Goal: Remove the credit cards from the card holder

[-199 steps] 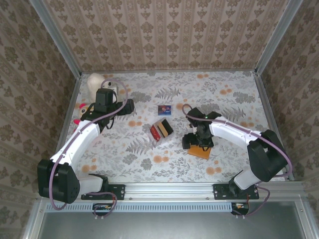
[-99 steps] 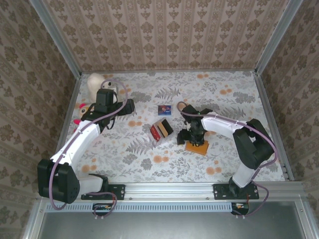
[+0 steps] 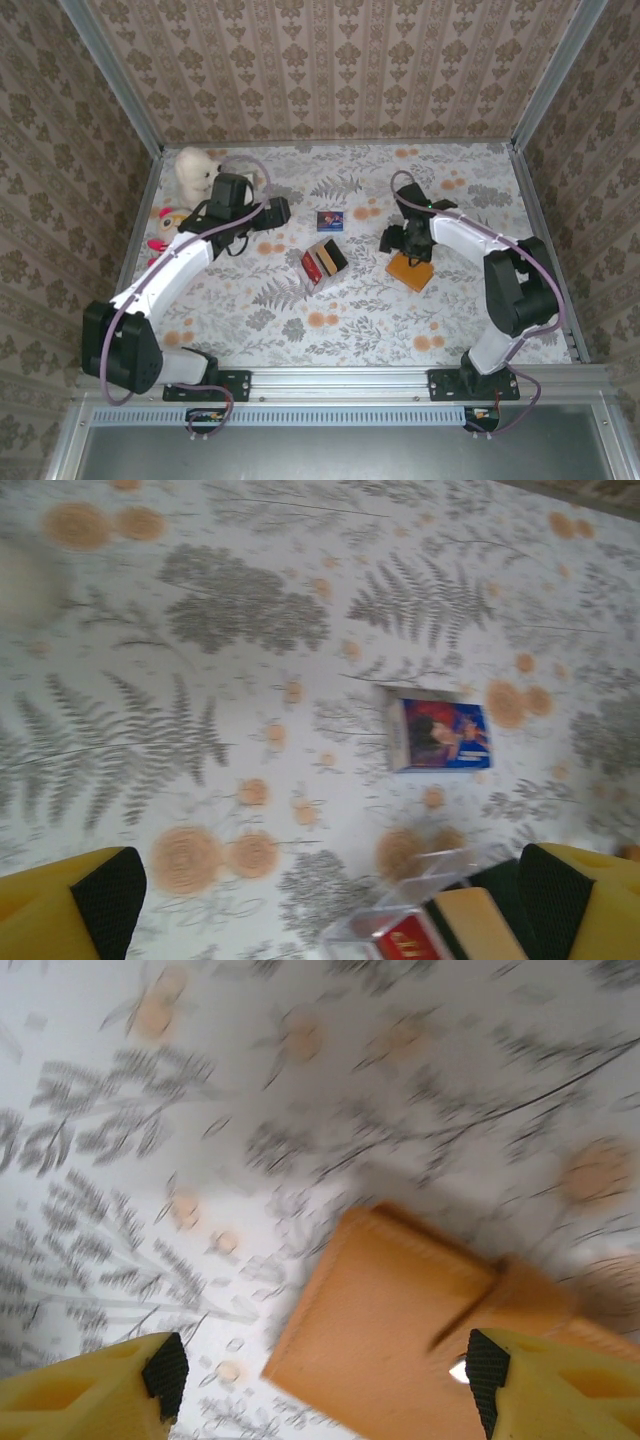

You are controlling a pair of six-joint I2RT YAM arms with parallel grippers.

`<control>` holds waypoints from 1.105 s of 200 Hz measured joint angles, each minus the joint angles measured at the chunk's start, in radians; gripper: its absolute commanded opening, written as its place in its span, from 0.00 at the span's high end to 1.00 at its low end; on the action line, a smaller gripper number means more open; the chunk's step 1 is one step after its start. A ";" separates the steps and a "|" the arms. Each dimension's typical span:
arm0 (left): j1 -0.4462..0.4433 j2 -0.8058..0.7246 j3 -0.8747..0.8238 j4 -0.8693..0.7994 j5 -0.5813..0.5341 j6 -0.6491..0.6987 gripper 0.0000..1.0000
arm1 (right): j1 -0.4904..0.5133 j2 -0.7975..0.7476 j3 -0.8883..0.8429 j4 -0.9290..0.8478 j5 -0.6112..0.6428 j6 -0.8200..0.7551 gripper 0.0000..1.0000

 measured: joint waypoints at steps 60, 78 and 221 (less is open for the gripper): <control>-0.205 0.167 0.131 0.031 0.130 -0.157 0.09 | -0.132 0.000 -0.034 0.006 0.021 -0.008 0.16; -0.262 0.227 0.186 0.028 0.158 -0.183 0.12 | -0.132 0.004 -0.058 0.006 0.019 -0.008 0.18; -0.490 0.547 0.385 -0.022 0.277 -0.345 0.42 | -0.132 -0.182 -0.311 0.107 -0.283 0.137 0.29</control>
